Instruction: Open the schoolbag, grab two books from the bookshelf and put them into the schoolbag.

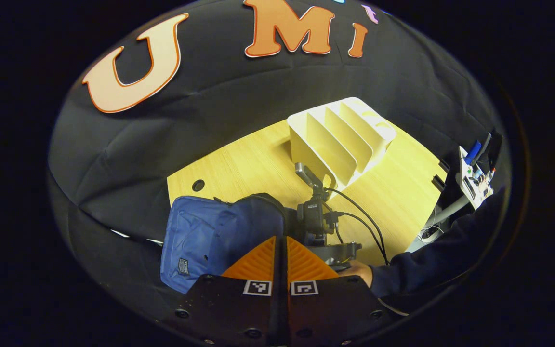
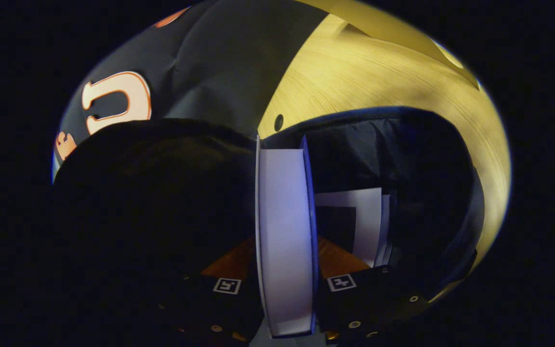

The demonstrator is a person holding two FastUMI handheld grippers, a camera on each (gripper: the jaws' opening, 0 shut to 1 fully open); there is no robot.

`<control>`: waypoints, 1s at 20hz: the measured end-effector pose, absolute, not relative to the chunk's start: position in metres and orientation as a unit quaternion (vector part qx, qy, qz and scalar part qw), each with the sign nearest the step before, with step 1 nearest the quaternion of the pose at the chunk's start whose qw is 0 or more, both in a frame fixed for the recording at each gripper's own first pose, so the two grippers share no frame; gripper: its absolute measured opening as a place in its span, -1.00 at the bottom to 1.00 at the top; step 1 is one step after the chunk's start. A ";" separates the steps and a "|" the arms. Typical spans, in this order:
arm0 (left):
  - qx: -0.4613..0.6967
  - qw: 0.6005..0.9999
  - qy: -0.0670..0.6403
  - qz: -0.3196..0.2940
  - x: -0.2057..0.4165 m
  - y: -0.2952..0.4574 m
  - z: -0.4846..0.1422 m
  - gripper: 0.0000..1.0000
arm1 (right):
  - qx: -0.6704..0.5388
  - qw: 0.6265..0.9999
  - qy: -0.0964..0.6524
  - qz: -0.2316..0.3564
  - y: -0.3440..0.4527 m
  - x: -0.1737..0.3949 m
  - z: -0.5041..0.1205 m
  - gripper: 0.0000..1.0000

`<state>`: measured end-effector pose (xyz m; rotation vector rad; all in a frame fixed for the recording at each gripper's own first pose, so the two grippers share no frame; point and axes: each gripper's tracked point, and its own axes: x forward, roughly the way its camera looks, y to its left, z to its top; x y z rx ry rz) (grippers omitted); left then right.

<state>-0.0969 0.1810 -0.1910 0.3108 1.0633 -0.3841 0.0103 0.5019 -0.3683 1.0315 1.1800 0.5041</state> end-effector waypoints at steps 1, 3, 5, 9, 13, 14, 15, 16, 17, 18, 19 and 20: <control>0.146 0.835 0.500 -0.177 -0.096 0.184 -0.189 -0.99 | 0.451 0.673 0.544 0.217 0.502 0.007 -0.374 -0.12; 0.138 0.840 0.496 -0.171 -0.092 0.188 -0.185 -0.99 | 0.424 0.662 0.576 0.223 0.506 -0.006 -0.375 0.40; 0.136 0.844 0.493 -0.165 -0.088 0.192 -0.183 -0.99 | 0.386 0.651 0.607 0.242 0.508 -0.021 -0.374 0.60; 0.128 0.849 0.489 -0.154 -0.088 0.200 -0.182 -0.99 | 0.340 0.625 0.656 0.251 0.498 -0.042 -0.366 0.87; 0.114 0.853 0.487 -0.149 -0.090 0.202 -0.184 -0.99 | 0.295 0.623 0.672 0.270 0.479 -0.057 -0.348 0.98; 0.114 0.855 0.485 -0.147 -0.090 0.201 -0.183 -0.99 | 0.297 0.618 0.673 0.278 0.480 -0.059 -0.347 0.98; 0.113 0.855 0.484 -0.146 -0.089 0.202 -0.183 -0.99 | 0.298 0.610 0.677 0.284 0.480 -0.060 -0.348 0.98; 0.114 0.856 0.483 -0.144 -0.089 0.202 -0.182 -0.99 | 0.295 0.604 0.684 0.285 0.479 -0.064 -0.351 0.97; 0.112 0.857 0.484 -0.140 -0.089 0.202 -0.183 -0.99 | 0.279 0.598 0.693 0.292 0.476 -0.073 -0.350 0.97; 0.111 0.857 0.483 -0.140 -0.089 0.202 -0.183 -0.99 | 0.274 0.591 0.698 0.297 0.473 -0.082 -0.347 0.98; 0.108 0.858 0.483 -0.139 -0.090 0.202 -0.183 -0.99 | 0.271 0.582 0.704 0.304 0.469 -0.090 -0.343 0.99; 0.108 0.858 0.483 -0.137 -0.091 0.203 -0.183 -0.99 | 0.277 0.576 0.703 0.311 0.468 -0.090 -0.338 1.00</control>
